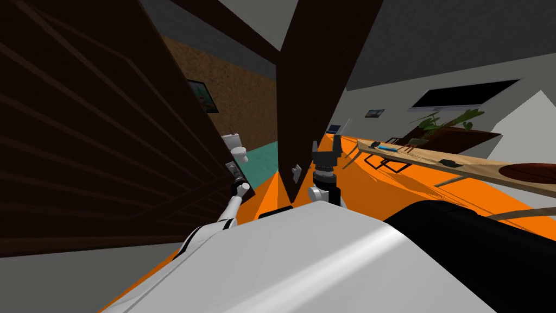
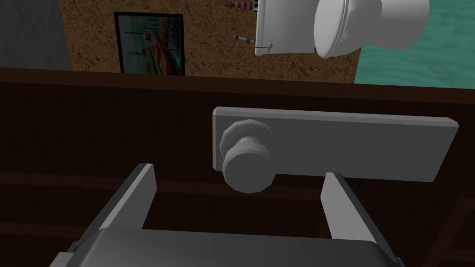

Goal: Pull the door open

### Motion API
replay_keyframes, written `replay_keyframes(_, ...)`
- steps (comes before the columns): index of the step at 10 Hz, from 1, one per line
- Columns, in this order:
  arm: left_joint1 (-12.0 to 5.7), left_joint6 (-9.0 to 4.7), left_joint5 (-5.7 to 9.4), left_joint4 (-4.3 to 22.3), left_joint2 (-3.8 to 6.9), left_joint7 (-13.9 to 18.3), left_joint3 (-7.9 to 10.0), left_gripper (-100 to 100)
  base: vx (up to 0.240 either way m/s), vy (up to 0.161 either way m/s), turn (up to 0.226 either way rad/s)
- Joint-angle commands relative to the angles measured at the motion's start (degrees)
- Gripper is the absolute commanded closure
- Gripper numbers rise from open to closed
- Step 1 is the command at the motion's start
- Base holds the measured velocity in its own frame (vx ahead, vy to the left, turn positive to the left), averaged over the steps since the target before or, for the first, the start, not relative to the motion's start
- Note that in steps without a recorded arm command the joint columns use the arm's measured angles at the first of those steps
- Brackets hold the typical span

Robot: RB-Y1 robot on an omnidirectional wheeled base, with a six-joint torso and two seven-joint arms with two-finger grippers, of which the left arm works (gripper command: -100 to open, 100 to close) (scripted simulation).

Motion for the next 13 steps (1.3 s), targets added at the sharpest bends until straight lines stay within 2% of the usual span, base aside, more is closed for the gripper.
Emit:
replay_keyframes(1, 0.09, 0.51, -2.75, -0.18, -0.54, 1.23, 1.88, -100, 0.101, 0.015, -0.044)
replay_keyframes(6, 0.17, 2.02, -11.47, -0.55, -2.47, 5.16, 8.2, -100, 0.092, 0.053, -0.021)
replay_keyframes(7, 0.17, 2.02, -11.94, -0.55, -2.47, 5.16, 8.2, -100, 0.044, 0.062, 0.0)
replay_keyframes(10, 0.19, 2.79, -16.61, -0.75, -3.53, 7.13, 11.44, -100, 0.058, 0.08, 0.019)
replay_keyframes(13, 0.21, 3.35, -20.05, -0.91, -4.37, 8.58, 13.83, -100, 0.058, 0.087, 0.04)
